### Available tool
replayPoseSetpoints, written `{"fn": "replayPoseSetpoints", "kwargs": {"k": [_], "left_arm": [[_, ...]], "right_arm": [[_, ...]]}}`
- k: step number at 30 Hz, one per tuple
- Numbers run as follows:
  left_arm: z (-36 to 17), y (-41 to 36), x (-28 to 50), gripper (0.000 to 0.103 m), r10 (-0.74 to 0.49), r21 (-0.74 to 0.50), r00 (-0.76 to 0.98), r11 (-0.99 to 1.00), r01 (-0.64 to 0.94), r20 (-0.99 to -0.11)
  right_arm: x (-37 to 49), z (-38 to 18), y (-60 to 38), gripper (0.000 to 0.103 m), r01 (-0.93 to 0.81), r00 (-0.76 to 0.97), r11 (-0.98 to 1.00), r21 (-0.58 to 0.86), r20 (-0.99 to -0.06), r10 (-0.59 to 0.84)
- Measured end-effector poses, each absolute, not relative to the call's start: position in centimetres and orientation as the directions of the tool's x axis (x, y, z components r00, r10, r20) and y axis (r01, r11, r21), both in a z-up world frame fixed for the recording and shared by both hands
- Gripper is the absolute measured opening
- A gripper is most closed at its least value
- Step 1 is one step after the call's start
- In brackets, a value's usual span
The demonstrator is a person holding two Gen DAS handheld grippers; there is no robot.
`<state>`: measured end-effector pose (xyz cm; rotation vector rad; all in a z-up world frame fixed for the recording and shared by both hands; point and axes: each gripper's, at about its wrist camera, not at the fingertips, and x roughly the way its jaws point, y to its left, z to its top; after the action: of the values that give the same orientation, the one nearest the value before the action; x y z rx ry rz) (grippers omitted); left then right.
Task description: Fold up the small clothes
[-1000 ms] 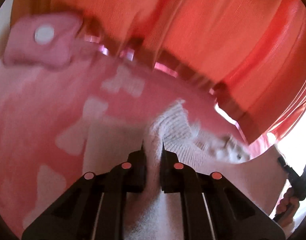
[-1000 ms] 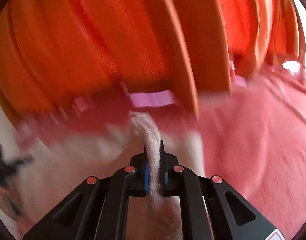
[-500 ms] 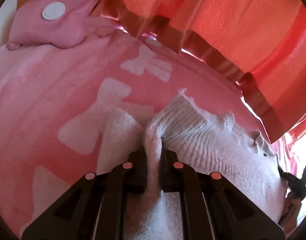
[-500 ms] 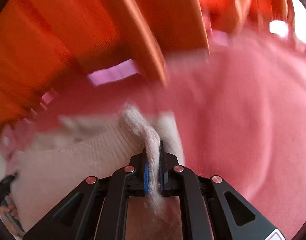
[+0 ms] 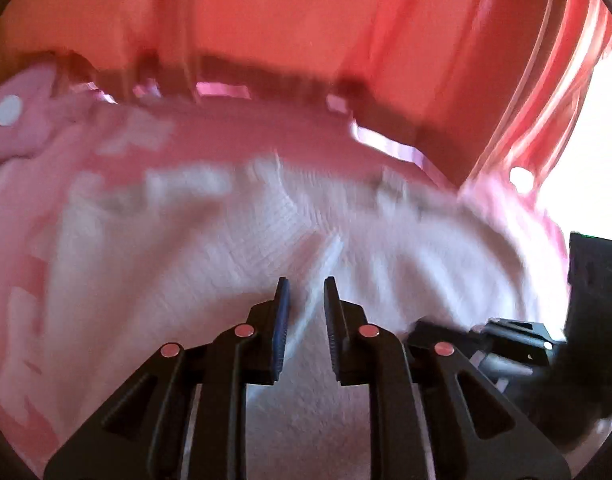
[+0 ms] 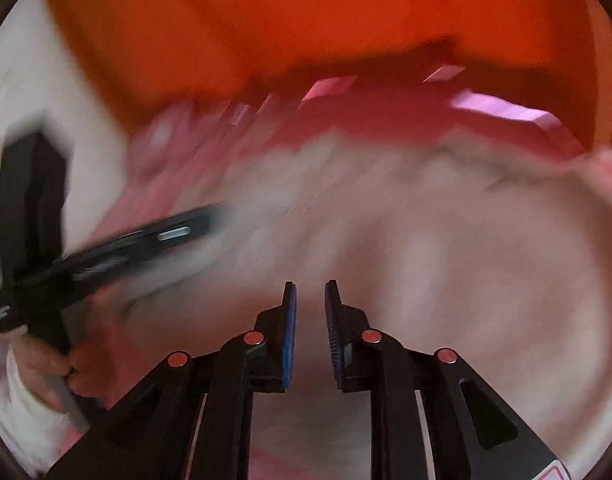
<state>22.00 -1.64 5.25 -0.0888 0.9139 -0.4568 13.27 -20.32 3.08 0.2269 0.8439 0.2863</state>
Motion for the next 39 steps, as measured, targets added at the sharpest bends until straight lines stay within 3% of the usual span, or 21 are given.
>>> {"fn": "replayPoseSetpoints", "kwargs": {"k": [2,5,8,10,13,16,18,20,23,24,28,31,33,35,36,37,39], "left_arm": [[4.6,-0.5,22.6,0.015,-0.391,-0.242,0.551,0.914,0.325,-0.737],[5.5,2.9,24.1,0.019,-0.315,-0.225,0.615,0.949,0.221,-0.723],[5.1,7.6,26.2,0.022,-0.047,-0.058,0.679,0.998,0.007,-0.733],[4.1,11.4,27.8,0.021,0.028,-0.071,0.637,0.989,-0.129,-0.770],[5.5,14.8,27.6,0.020,-0.092,-0.303,0.666,0.930,-0.209,-0.741],[9.5,11.9,25.8,0.024,-0.210,-0.353,0.744,0.935,-0.037,-0.634],[11.1,8.8,24.8,0.049,-0.322,-0.359,0.757,0.925,0.124,-0.569],[11.0,5.4,24.0,0.059,-0.377,-0.320,0.725,0.920,0.225,-0.576],[6.3,1.7,26.3,0.059,-0.297,-0.178,0.624,0.952,0.248,-0.723],[4.6,2.1,27.1,0.053,-0.260,-0.162,0.591,0.963,0.214,-0.764],[4.7,5.1,28.1,0.043,-0.310,-0.287,0.602,0.948,0.137,-0.736],[4.5,6.1,28.3,0.046,-0.206,-0.205,0.643,0.976,0.076,-0.737],[3.8,7.2,28.5,0.046,-0.246,-0.274,0.634,0.960,0.056,-0.733],[4.3,7.5,28.2,0.046,-0.253,-0.292,0.634,0.955,0.045,-0.731],[4.6,7.6,28.1,0.046,-0.248,-0.294,0.639,0.955,0.035,-0.728],[4.8,8.1,27.5,0.046,-0.243,-0.301,0.643,0.954,0.021,-0.726],[5.8,9.0,26.0,0.047,-0.250,-0.335,0.645,0.942,-0.009,-0.722]], "right_arm": [[12.9,3.2,-20.9,0.006,-0.154,0.651,0.951,0.269,-0.696,0.302],[13.4,3.8,-27.8,0.006,0.061,0.687,0.939,0.338,-0.697,0.206],[13.1,3.1,-36.1,0.000,0.291,0.690,0.846,0.447,-0.711,0.139],[11.9,3.1,-40.3,0.000,0.427,0.692,0.775,0.466,-0.720,0.051],[10.0,4.4,-43.6,0.001,0.525,0.708,0.734,0.432,-0.700,-0.094],[10.0,5.5,-42.8,0.014,0.463,0.761,0.756,0.463,-0.645,-0.072],[11.8,5.6,-40.4,0.014,0.405,0.755,0.826,0.393,-0.653,-0.060],[12.7,5.5,-39.9,0.014,0.384,0.747,0.848,0.365,-0.663,-0.053],[15.3,4.0,-41.2,0.013,0.421,0.695,0.838,0.348,-0.717,-0.052],[15.5,3.0,-42.2,0.000,0.461,0.662,0.822,0.334,-0.746,-0.068],[13.8,3.4,-44.7,0.000,0.497,0.715,0.729,0.471,-0.698,-0.036],[14.0,4.4,-43.2,0.004,0.481,0.701,0.814,0.326,-0.700,-0.134],[15.6,2.5,-43.0,0.000,0.502,0.626,0.826,0.258,-0.767,-0.141],[15.2,3.6,-42.3,0.000,0.518,0.640,0.821,0.239,-0.746,-0.186],[14.8,4.6,-41.5,0.006,0.500,0.667,0.832,0.242,-0.720,-0.192],[14.3,5.4,-40.3,0.012,0.468,0.699,0.845,0.257,-0.693,-0.177],[13.4,7.1,-36.6,0.014,0.338,0.762,0.894,0.293,-0.643,-0.077]]}}
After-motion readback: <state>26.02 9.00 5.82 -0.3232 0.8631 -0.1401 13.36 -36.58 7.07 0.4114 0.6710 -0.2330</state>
